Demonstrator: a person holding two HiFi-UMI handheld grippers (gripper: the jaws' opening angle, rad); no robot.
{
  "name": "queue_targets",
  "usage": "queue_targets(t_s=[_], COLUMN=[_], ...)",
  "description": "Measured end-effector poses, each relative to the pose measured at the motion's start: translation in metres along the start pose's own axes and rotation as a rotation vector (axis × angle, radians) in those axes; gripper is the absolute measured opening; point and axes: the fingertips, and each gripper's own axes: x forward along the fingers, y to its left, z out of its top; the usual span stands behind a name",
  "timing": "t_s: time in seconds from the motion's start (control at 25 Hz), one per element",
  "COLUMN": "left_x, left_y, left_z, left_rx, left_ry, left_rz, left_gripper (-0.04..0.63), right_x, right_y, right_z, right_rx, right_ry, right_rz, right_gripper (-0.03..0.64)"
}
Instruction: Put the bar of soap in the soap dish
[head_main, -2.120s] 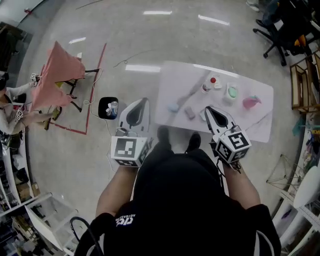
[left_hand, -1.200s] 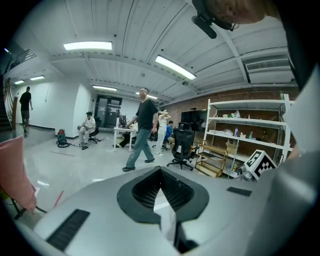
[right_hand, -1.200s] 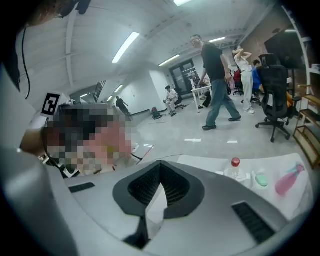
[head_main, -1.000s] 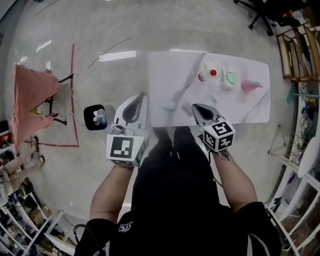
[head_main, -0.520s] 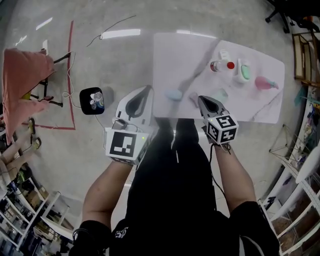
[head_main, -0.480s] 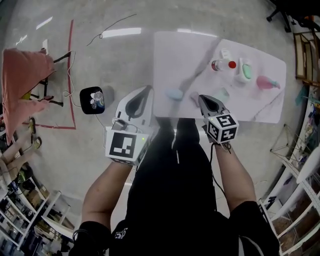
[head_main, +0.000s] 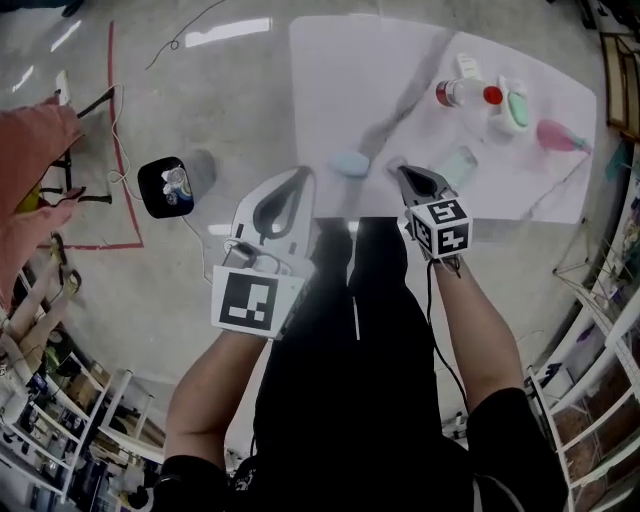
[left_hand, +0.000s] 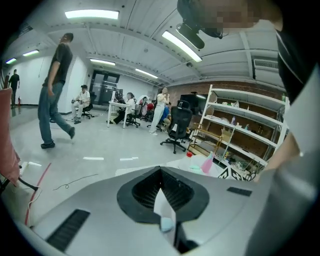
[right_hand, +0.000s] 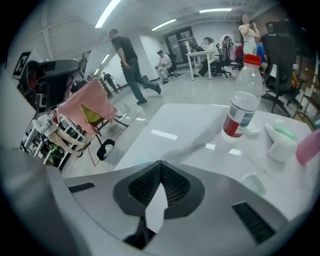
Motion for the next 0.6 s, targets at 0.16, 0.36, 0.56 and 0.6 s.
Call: queue_targets(t_s=[0.16, 0.36, 0.56, 0.6], left_x=[-0.002, -0.006, -0.004, -0.004], left_y=[-0.006, 0.002, 0.004, 0.004], left_z=[-0.01, -0.013, -0.013, -0.013], left_rx=[0.012, -0.006, -0.014, -0.016], left_ry=[0.028, 0.041, 0.045, 0.043], left_rz=[-0.027, -0.005, 0.0, 0.001], left_gripper=[0.008, 0.008, 0.009, 0.008], right_x=[0.017, 0.034, 0.048, 0.05], right_y=[-0.009, -0.023, -0.024, -0.025], right_z=[-0.02, -0.04, -0.056, -0.061], right_rx=[0.004, -0.094, -0.104, -0.125], right_ry=[0.055, 0.148, 0.235, 0.263], right_rz=[0.006, -0.055, -0.051, -0.052], right_gripper=[0.015, 0.096, 0.241, 0.257])
